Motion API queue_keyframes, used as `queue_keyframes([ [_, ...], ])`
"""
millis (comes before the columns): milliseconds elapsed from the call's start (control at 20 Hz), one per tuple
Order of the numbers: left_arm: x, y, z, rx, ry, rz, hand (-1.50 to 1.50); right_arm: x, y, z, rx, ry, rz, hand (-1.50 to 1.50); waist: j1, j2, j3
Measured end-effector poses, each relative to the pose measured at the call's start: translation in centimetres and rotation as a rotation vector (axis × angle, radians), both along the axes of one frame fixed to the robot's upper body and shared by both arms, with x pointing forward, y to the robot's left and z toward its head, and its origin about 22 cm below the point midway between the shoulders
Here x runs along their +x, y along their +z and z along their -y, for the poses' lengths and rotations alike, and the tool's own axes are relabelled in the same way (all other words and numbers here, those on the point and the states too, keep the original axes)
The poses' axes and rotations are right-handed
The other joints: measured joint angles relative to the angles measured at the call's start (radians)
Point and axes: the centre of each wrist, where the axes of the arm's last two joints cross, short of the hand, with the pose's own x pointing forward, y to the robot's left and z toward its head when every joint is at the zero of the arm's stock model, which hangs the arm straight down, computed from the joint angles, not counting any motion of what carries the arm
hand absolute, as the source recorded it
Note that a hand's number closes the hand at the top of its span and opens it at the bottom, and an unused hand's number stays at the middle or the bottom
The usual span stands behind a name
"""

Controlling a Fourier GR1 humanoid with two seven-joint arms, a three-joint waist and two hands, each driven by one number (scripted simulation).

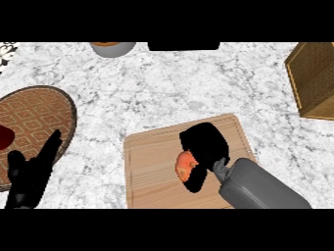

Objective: Pick the squash from the cutting board and place it in the basket

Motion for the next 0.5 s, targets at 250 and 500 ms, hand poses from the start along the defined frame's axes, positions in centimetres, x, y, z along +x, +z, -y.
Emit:
queue_keyframes([
  [250,-0.3,0.2,-0.4,-0.004,0.018,-0.017,0.00,0.7,0.2,4.0,0.004,-0.253,0.039,1.50,-0.013,-0.003,-0.001],
  [500,-0.6,0.1,-0.6,-0.002,0.017,-0.011,0.00,0.1,2.6,5.3,0.153,-0.387,0.152,1.50,-0.018,-0.003,-0.001],
])
